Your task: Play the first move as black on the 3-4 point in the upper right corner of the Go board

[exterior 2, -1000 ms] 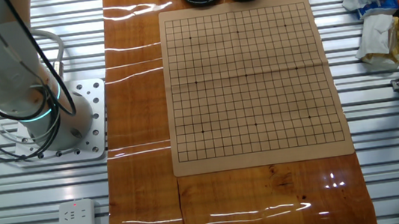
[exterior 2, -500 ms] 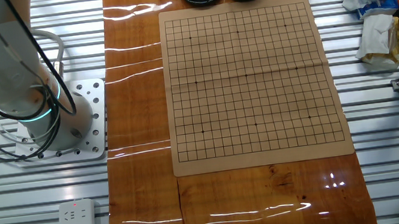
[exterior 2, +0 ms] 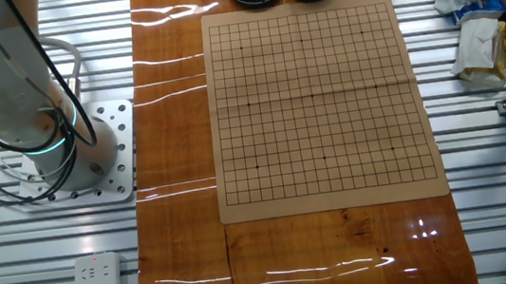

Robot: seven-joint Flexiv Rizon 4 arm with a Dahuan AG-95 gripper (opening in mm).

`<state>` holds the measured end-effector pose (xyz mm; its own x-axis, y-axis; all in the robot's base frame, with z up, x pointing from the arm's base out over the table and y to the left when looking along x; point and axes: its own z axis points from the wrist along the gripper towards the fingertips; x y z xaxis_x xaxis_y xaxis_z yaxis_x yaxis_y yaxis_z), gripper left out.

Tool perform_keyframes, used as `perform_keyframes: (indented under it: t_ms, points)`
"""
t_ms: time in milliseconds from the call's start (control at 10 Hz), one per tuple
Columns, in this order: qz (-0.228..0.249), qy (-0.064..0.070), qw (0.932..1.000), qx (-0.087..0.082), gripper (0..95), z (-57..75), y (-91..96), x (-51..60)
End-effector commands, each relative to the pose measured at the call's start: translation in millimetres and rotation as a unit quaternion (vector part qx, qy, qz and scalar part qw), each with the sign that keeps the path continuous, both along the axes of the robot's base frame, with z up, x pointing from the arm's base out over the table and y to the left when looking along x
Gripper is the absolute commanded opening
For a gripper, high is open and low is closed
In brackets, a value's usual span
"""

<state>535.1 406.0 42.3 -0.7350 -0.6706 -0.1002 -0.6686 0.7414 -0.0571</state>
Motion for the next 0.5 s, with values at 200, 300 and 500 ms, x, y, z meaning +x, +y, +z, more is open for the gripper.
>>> perform_keyframes:
  t_ms: [200, 300, 500]
  points:
    - [0.004, -0.001, 1.0, 0.001, 38.0, -0.2, 0.2, 0.4]
    - [0.003, -0.001, 1.0, 0.001, 38.0, -0.3, 0.2, 0.5]
    - [0.002, 0.0, 1.0, 0.001, 19.0, -0.3, 0.2, 0.5]
